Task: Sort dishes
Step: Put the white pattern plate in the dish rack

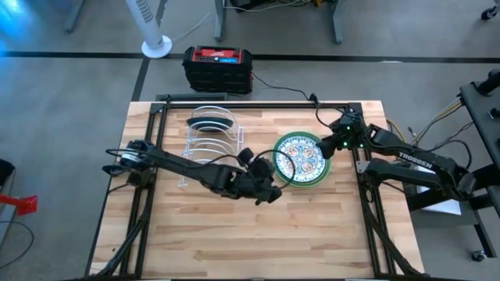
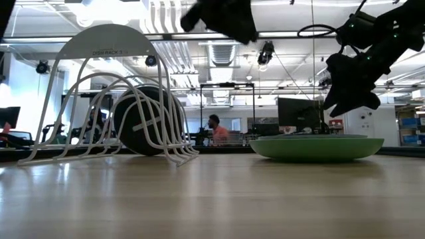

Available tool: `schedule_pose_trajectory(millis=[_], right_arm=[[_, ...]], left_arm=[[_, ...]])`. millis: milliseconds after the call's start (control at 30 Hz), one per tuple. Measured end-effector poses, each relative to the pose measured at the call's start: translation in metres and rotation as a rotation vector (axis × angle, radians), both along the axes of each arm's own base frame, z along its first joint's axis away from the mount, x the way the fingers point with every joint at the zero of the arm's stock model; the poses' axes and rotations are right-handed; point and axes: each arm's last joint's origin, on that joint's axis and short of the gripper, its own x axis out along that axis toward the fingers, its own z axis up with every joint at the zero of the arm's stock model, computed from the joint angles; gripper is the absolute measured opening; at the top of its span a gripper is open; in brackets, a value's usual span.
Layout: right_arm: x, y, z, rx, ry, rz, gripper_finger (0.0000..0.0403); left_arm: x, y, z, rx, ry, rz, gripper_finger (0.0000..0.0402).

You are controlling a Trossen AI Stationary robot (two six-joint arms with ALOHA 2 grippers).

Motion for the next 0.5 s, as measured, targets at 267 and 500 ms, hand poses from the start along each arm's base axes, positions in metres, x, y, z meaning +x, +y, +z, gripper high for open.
schedule_pose_trajectory(millis=[267, 500], right_arm=[[0.000, -0.001, -0.011, 0.000, 0.019, -0.025, 0.0199], [0.003, -0.005, -0.021, -0.022, 0.054, -0.059, 0.0199]], left_arm=[[0.022, 0.014, -0.033, -0.032, 0.028, -0.006, 0.0077], [0.033, 0.017, -0.051, -0.041, 0.054, -0.032, 0.0077]])
